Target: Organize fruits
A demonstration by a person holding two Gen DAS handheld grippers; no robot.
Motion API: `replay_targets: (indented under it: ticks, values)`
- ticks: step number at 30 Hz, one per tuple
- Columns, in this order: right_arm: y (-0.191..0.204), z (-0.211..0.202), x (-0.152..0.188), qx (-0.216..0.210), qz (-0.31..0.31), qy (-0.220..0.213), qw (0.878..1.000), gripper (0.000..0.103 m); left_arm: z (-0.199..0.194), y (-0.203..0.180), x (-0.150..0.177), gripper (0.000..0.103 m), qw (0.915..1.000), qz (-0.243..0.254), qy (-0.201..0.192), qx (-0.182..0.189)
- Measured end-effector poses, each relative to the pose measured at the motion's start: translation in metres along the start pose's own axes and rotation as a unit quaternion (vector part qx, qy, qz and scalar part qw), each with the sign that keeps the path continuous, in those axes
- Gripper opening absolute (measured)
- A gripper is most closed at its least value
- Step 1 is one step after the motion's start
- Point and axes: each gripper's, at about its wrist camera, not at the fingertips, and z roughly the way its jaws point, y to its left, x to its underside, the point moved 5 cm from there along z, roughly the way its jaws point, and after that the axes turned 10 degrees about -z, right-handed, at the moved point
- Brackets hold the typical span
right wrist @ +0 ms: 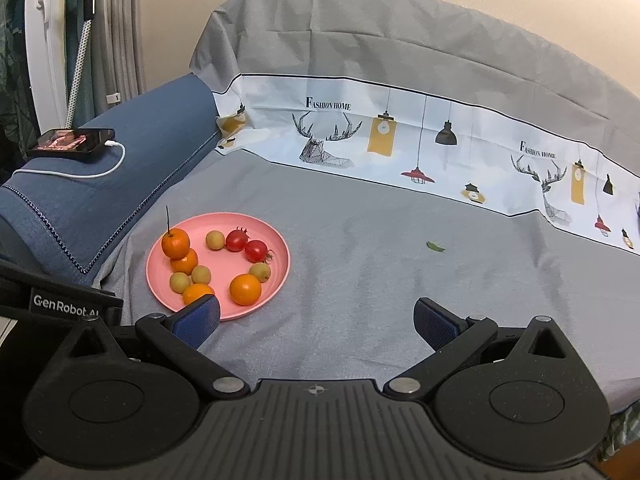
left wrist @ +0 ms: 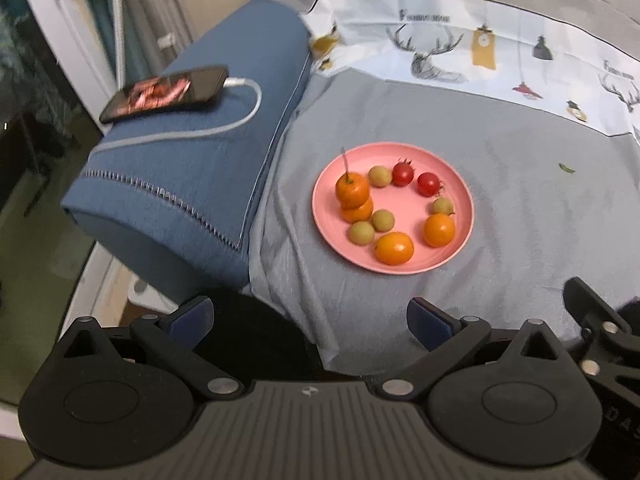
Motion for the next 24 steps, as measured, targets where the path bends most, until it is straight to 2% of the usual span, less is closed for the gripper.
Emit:
replay_targets:
  ticks: [5, 11, 24]
  values:
    - [0.0018, 0.0001, 0.0002, -0.003, -0.002, -0.001, 1.000, 0.102, 0.0029, 0.0054, 0.0004, 0.103, 0.9999, -0.012, 0.006, -0.004]
    - [0.0022, -0.0005, 0.0005, -0.004, -0.004, -0.005, 1.000, 0.102, 0.0011, 0.0034, -0.0004, 0.103, 0.9999, -0.008, 0.003, 0.008]
    - [0.0017, 0.0003, -0.0008, -0.008, -0.002, -0.009, 1.000, 0.102, 0.0014, 0.0022, 0.0000, 0.103, 0.9999, -0.006, 0.004, 0.009]
